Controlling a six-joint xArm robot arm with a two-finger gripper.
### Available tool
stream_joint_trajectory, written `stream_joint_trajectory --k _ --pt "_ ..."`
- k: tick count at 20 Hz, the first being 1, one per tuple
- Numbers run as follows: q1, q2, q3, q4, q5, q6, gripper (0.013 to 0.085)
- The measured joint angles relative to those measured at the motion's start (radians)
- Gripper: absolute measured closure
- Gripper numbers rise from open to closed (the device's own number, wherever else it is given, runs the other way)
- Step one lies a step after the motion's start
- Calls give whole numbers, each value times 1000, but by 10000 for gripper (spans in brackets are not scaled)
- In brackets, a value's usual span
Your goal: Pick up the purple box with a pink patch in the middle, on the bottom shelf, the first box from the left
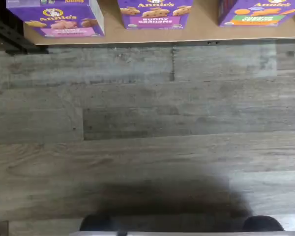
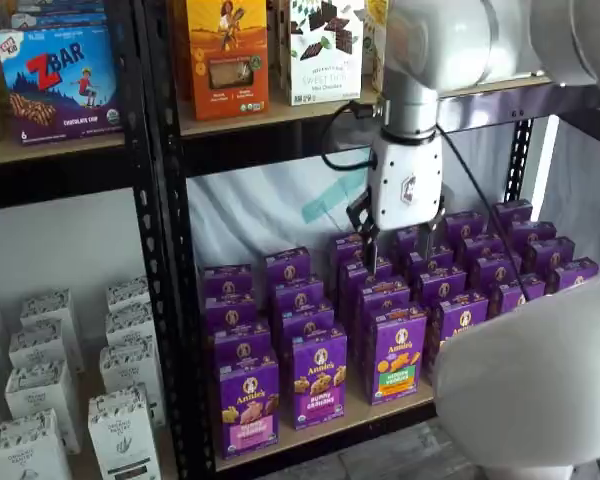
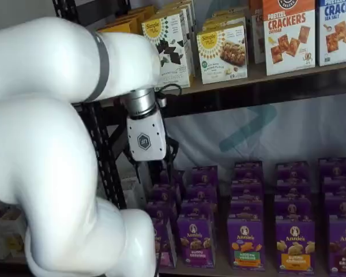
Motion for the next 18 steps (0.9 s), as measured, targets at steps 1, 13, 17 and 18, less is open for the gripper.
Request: stream_joint_trajectory --k 1,13,17,18 --pt "8 11 13 -5 -22 10 130" --pt "59 136 136 -4 -321 61 130" --pt "67 180 147 -28 -373 84 130" --pt "67 192 148 -22 -381 80 130"
